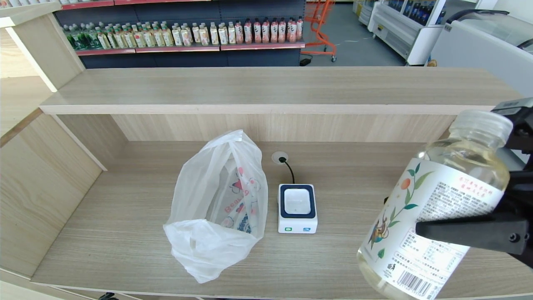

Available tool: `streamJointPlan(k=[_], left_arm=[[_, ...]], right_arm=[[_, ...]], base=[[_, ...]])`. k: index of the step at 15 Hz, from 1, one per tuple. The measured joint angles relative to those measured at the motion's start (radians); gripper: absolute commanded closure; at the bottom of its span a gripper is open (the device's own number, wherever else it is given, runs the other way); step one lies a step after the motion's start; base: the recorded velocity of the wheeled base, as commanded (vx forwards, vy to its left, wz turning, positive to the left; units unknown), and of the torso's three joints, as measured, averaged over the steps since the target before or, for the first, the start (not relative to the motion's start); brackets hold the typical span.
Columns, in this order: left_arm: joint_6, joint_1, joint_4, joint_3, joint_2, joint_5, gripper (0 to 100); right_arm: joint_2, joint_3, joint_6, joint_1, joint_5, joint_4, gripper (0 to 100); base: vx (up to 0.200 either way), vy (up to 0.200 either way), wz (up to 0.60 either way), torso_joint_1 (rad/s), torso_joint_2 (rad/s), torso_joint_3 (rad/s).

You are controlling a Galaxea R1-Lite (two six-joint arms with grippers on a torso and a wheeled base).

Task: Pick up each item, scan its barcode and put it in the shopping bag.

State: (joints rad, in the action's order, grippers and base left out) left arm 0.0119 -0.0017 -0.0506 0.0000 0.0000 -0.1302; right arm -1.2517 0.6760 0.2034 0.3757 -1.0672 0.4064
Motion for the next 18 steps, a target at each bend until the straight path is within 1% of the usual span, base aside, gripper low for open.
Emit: streamJointPlan(k=[1, 3, 4, 5, 6, 8, 9, 11, 13, 18], left_arm=[[0.0, 0.0, 0.0, 0.0, 0.0, 0.0, 0], [0.0, 0.0, 0.0, 0.0, 0.0, 0.0, 0], [0.0, 0.0, 0.0, 0.0, 0.0, 0.0, 0], [0.0, 0.0, 0.0, 0.0, 0.0, 0.0, 0], [0.0, 0.0, 0.0, 0.0, 0.0, 0.0, 0], [0.0, 0.0, 0.0, 0.0, 0.0, 0.0, 0], [0.0, 0.0, 0.0, 0.0, 0.0, 0.0, 0], [0.0, 0.0, 0.0, 0.0, 0.0, 0.0, 0], [0.0, 0.0, 0.0, 0.0, 0.0, 0.0, 0], [0.0, 0.0, 0.0, 0.0, 0.0, 0.0, 0]], right_arm=[[-0.002, 0.001, -0.013, 0.002, 0.0, 0.002, 100], [-0.017, 0.001, -0.12, -0.007, 0.009, 0.024, 100], [-0.036, 0.004, -0.229, -0.026, 0.029, 0.03, 100], [-0.066, 0.011, -0.425, -0.057, 0.069, 0.034, 100], [-0.108, 0.024, -0.593, -0.09, 0.115, 0.038, 100], [-0.222, 0.079, -0.827, -0.142, 0.19, 0.067, 100], [-0.279, 0.11, -0.903, -0.159, 0.213, 0.098, 100], [-0.392, 0.16, -0.98, -0.173, 0.234, 0.198, 100], [-0.484, 0.19, -1.003, -0.16, 0.237, 0.273, 100], [-0.622, 0.216, -1.014, -0.124, 0.203, 0.342, 100]], base=[[0.0, 0.0, 0.0, 0.0, 0.0, 0.0], [0.0, 0.0, 0.0, 0.0, 0.0, 0.0], [0.0, 0.0, 0.0, 0.0, 0.0, 0.0], [0.0, 0.0, 0.0, 0.0, 0.0, 0.0], [0.0, 0.0, 0.0, 0.0, 0.0, 0.0], [0.0, 0.0, 0.0, 0.0, 0.0, 0.0], [0.0, 0.0, 0.0, 0.0, 0.0, 0.0], [0.0, 0.0, 0.0, 0.0, 0.0, 0.0], [0.0, 0.0, 0.0, 0.0, 0.0, 0.0], [0.0, 0.0, 0.0, 0.0, 0.0, 0.0]])
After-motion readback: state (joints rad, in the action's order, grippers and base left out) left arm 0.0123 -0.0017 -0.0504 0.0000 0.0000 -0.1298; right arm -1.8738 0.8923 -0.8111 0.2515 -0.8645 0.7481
